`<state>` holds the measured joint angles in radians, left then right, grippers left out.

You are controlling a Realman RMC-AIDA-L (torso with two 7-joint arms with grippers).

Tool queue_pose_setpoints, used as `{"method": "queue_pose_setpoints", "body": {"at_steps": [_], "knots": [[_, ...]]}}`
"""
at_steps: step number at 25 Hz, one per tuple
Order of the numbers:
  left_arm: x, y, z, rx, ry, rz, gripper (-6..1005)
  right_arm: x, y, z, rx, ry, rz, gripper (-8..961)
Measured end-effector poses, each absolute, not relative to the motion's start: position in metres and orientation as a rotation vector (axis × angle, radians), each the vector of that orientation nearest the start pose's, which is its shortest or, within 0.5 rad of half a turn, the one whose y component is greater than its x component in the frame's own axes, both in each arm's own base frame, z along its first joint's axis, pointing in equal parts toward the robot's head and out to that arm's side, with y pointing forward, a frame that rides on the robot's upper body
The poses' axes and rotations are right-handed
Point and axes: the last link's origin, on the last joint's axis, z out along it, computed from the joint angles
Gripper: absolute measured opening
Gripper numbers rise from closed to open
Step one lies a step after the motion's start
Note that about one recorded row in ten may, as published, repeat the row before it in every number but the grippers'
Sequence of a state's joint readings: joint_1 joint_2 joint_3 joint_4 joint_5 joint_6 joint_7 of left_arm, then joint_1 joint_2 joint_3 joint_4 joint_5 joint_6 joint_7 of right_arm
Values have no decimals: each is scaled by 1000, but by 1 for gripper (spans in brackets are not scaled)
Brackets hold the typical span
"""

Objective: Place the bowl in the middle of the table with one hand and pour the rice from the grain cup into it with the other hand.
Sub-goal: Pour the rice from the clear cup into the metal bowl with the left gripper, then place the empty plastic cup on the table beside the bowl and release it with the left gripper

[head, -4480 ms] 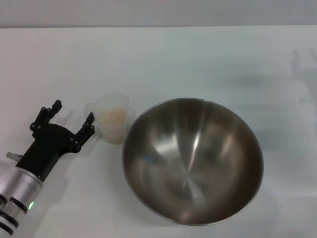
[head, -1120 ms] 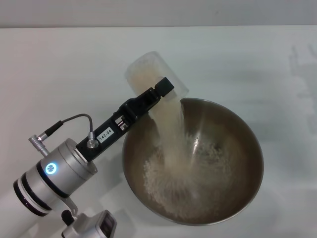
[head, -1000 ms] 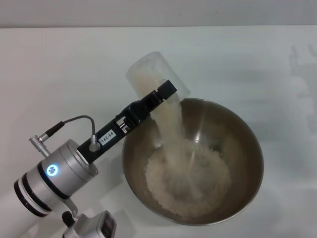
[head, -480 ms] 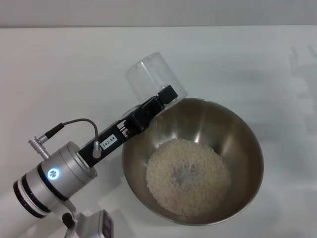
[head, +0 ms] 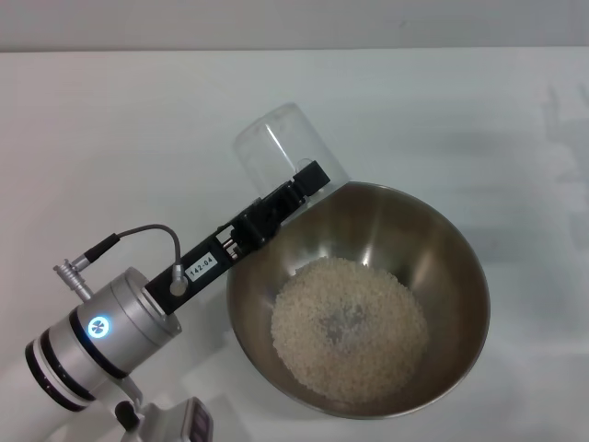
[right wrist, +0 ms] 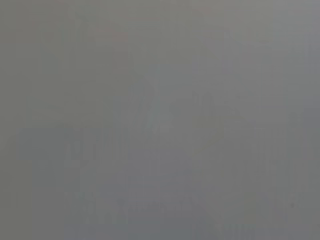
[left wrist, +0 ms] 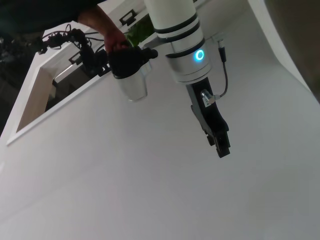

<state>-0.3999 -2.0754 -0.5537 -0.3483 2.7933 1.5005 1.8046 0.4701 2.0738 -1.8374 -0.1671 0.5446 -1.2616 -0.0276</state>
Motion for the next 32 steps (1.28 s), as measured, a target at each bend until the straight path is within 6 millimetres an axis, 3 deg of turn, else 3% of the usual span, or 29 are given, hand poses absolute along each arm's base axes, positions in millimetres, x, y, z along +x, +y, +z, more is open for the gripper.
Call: {"method": "queue_pose_setpoints", "body": {"at_steps": [2,7,11,15,19,23,27,32], "knots": [[-214,250,-89,-1116,1630,-19,25,314,352,31,-1428,294,659,423],[-214,251,-83,-1363,1349,-220,25,314,354,32,-1427,292,661,423],[-223,268,-65,-1608,842,-468,25,310,356,31,-1427,288,671,424],[-243,287,-53,-1719,370,-611,25,307,358,31,-1421,292,689,424],[-273,305,-51,-1754,-85,-642,25,301,358,31,-1406,288,720,423],[-300,315,-52,-1723,-399,-610,24,300,358,32,-1401,299,745,423],[-312,317,-53,-1701,-544,-615,24,299,359,33,-1394,312,763,424],[-318,318,-57,-1718,-593,-586,24,298,361,35,-1386,307,769,424]]}}
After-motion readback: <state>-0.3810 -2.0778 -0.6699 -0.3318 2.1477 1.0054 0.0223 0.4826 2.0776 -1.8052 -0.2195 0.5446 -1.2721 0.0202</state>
